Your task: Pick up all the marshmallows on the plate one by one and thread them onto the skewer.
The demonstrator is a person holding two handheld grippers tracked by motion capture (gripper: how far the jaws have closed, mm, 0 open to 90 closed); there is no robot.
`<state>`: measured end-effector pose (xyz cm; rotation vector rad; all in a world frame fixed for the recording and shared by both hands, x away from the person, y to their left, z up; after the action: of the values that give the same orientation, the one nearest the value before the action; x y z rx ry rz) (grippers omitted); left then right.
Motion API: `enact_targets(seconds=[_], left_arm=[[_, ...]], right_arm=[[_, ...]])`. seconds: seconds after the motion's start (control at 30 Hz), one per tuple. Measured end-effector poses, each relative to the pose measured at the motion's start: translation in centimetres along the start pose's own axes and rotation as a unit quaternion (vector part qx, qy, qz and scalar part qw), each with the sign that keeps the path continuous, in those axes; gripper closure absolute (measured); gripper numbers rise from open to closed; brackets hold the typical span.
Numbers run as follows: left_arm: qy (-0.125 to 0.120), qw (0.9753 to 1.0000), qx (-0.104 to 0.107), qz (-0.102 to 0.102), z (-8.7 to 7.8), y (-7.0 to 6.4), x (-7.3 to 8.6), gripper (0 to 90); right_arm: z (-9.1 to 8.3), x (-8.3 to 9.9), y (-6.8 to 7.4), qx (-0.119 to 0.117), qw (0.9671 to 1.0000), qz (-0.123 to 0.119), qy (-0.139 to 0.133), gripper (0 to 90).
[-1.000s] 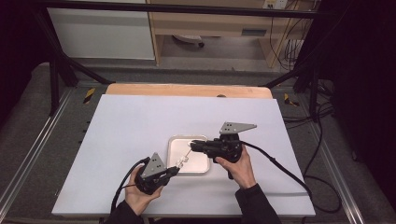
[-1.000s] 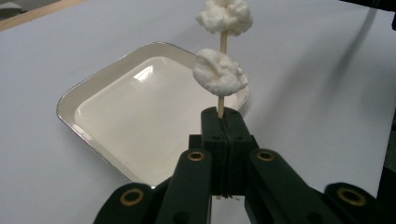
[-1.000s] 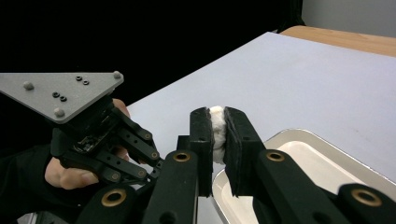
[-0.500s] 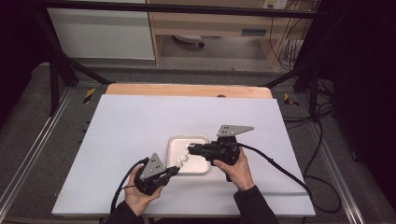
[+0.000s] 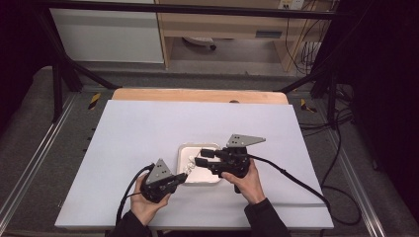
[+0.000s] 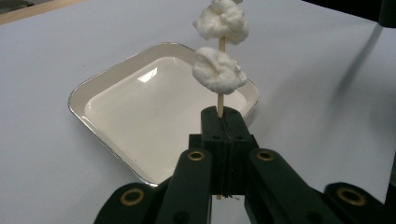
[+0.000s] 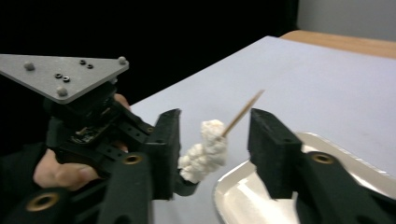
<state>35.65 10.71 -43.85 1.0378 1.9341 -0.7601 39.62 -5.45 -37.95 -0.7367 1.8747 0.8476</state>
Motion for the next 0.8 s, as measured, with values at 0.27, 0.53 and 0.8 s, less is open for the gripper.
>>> enact_targets(seconds=[0.27, 0.53, 0.8], left_arm=[[-0.007, 0.9999, -0.004, -0.007, -0.4, 0.3, -0.2, 89.3], [-0.009, 0.9998, -0.008, -0.017, -0.8, 0.6, -0.3, 89.3], [-0.001, 0.9995, -0.008, -0.029, -0.9, 1.0, -0.3, 89.2]], right_arm=[[-0.7, 0.4, -2.0, 0.066, 0.9971, -0.036, 0.015, 25.1], [-2.0, 2.9, -5.3, 0.129, 0.9880, -0.058, 0.062, 6.7], [-3.9, 5.6, -8.0, 0.176, 0.9763, -0.070, 0.104, 0.7]])
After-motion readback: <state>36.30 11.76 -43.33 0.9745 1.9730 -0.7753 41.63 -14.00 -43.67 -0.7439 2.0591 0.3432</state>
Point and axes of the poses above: each handheld gripper's, and its own axes: z roughly forward along the jaws, x roughly out of its underside, y roughly to its left, the point moved 6 cm from there along z, roughly forward along the jaws, and after that the axes turned 11 degrees about x, right-handed, at the moved point
